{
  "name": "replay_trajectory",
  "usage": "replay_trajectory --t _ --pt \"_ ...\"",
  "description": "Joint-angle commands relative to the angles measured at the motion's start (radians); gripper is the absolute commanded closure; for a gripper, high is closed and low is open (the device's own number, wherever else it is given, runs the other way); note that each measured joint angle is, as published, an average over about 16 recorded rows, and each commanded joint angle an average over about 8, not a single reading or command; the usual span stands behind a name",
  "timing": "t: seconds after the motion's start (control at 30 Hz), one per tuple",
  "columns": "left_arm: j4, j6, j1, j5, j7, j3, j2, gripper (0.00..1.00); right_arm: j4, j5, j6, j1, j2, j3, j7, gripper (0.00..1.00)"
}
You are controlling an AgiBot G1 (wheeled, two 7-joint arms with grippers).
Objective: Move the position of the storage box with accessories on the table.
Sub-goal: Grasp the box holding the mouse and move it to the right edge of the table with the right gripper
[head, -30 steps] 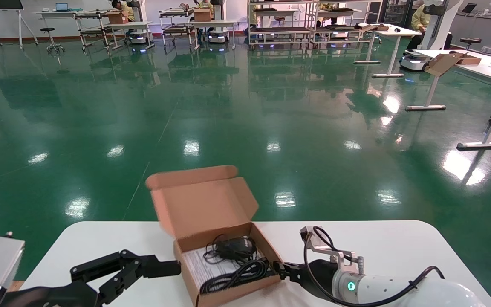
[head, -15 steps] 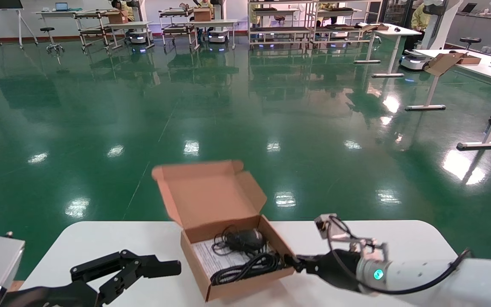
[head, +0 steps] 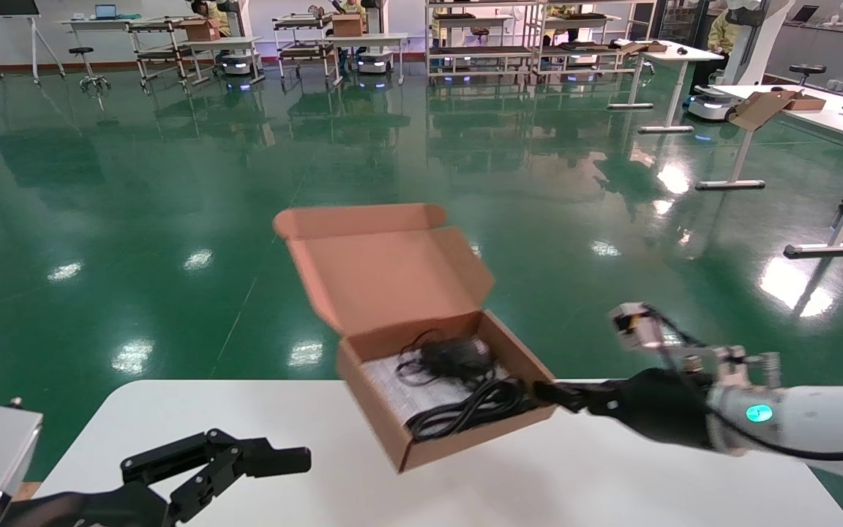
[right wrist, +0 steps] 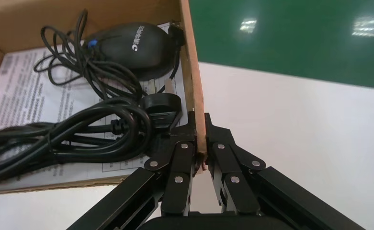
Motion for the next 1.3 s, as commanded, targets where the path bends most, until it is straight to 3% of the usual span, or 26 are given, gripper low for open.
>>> replay_trajectory --t 0.03,0.33,0.63,0.9,1.3 --pt "0.0 0.0 0.0 0.0 0.0 0.0 0.0 0.0 0.052 -0.005 -0.003 0.007 0.045 -0.001 0.027 1.0" --pt "0.0 0.0 0.0 0.0 0.0 0.0 0.0 0.0 0.199 -0.062 0.04 0.017 0.235 -0.011 0.134 1.0" --pt "0.0 0.0 0.0 0.0 0.0 0.0 0.0 0.0 0.224 -0.08 0.072 -0.003 0.37 -0.007 0.161 1.0" --pt "0.0 0.0 0.0 0.0 0.0 0.0 0.0 0.0 0.171 -0.048 0.084 -0.052 0.438 0.008 0.114 1.0" --pt "0.0 0.0 0.0 0.0 0.0 0.0 0.0 0.0 0.048 0.054 0.079 -0.159 0.477 0.046 -0.041 1.0"
